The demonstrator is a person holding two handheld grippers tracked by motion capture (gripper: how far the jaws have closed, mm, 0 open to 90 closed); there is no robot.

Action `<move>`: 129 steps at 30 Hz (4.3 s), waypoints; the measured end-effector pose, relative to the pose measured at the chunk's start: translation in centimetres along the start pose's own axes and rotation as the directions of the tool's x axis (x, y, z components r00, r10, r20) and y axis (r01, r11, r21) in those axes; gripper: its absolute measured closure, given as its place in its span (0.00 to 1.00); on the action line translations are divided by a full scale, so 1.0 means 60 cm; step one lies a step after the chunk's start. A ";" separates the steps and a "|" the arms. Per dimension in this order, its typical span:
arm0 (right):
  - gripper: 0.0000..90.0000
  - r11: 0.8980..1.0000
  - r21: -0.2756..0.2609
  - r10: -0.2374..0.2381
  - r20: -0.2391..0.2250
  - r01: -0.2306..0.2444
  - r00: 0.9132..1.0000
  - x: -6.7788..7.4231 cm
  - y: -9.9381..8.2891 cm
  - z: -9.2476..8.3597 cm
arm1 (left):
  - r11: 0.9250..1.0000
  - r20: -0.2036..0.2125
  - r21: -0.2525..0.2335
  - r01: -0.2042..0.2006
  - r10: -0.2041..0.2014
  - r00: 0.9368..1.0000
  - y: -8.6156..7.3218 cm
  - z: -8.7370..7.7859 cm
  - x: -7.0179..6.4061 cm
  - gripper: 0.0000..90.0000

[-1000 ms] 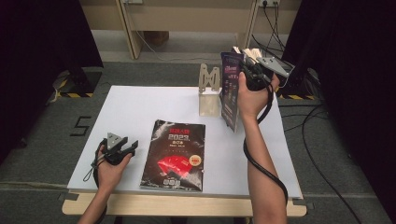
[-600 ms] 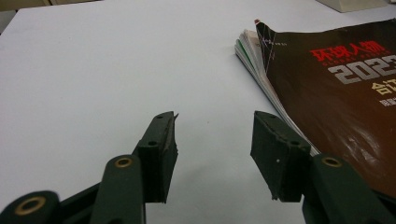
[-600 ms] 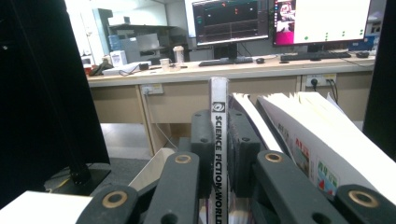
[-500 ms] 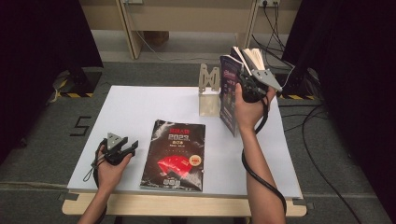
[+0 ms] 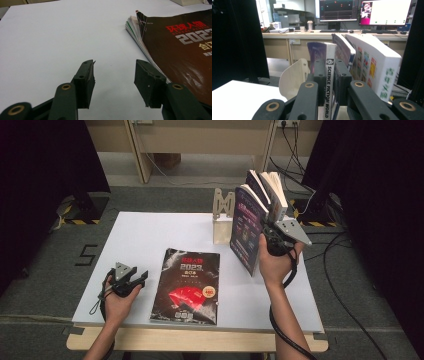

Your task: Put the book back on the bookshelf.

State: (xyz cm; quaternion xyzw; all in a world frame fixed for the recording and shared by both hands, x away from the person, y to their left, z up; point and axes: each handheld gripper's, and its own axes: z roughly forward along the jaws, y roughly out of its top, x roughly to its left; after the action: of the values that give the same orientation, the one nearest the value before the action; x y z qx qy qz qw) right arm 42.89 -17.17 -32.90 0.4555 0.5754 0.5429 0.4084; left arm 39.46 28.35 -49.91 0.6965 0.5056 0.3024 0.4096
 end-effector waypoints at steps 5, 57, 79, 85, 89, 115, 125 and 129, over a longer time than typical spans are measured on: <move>0.90 1.000 0.016 0.021 -0.011 -0.021 1.000 -0.011 -0.012 -0.020 | 1.000 -0.001 -0.001 -0.003 0.003 1.000 0.000 0.000 0.000 0.55; 0.93 0.981 0.177 0.088 -0.027 -0.082 0.996 -0.015 0.023 0.028 | 1.000 0.001 0.002 -0.003 0.003 1.000 0.000 0.000 0.000 0.55; 0.93 0.990 0.113 0.085 0.006 -0.085 0.996 -0.005 0.055 0.078 | 1.000 0.003 -0.003 0.006 -0.006 1.000 0.000 0.001 0.001 0.55; 0.93 0.991 0.106 0.075 0.021 -0.077 0.997 -0.005 0.055 0.083 | 1.000 0.004 -0.001 0.002 -0.002 1.000 0.000 0.001 0.001 0.55; 0.93 0.991 0.104 0.082 0.028 -0.084 0.996 -0.006 0.056 0.085 | 1.000 0.003 -0.001 0.002 -0.002 1.000 0.000 0.001 0.001 0.55; 0.93 0.994 0.082 0.067 0.044 -0.070 0.997 -0.004 0.071 0.111 | 1.000 0.002 -0.001 0.001 -0.001 1.000 0.000 0.001 0.000 0.55; 0.93 0.994 0.076 0.069 0.049 -0.073 0.996 -0.001 0.079 0.119 | 1.000 0.003 -0.002 0.001 -0.001 1.000 0.000 0.000 0.001 0.55; 0.93 0.995 0.071 0.067 0.050 -0.070 0.996 0.000 0.080 0.122 | 1.000 0.003 -0.002 0.000 0.000 1.000 0.000 0.000 0.000 0.55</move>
State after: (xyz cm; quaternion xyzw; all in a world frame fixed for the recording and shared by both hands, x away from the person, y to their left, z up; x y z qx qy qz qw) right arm 50.37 -15.37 -28.67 0.5024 0.5689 0.5241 0.3863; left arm 39.48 28.37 -49.93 0.6965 0.5046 0.3020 0.4112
